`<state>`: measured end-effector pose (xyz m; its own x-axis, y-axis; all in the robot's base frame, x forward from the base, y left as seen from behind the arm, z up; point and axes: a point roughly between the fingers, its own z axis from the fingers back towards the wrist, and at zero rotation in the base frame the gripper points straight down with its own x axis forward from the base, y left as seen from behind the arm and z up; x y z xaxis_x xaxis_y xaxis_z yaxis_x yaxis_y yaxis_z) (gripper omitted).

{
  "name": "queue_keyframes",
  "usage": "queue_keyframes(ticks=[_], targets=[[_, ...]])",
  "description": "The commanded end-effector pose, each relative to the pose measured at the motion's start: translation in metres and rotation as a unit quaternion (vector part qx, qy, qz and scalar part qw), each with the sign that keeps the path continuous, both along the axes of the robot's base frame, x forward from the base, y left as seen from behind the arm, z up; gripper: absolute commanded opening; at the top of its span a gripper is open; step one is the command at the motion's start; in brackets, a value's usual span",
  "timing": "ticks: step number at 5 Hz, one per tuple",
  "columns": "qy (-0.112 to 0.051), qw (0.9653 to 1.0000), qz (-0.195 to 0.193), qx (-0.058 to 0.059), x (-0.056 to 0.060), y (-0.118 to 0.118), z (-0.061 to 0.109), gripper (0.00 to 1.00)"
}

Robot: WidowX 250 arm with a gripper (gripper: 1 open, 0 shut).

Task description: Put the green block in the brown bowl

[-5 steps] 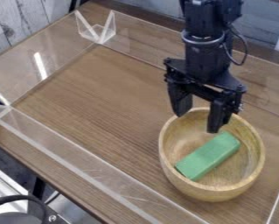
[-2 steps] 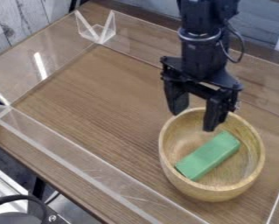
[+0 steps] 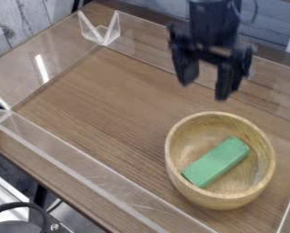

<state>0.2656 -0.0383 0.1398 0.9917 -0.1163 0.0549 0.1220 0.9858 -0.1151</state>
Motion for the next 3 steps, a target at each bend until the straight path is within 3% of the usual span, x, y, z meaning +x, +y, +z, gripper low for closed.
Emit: queue_keyframes(ticks=[1,3], targets=[[-0.044,0.9988,0.021,0.007,0.028,0.027,0.026,1.0],[-0.046,0.9989,-0.011,0.007,0.042,-0.01,0.003,1.0]])
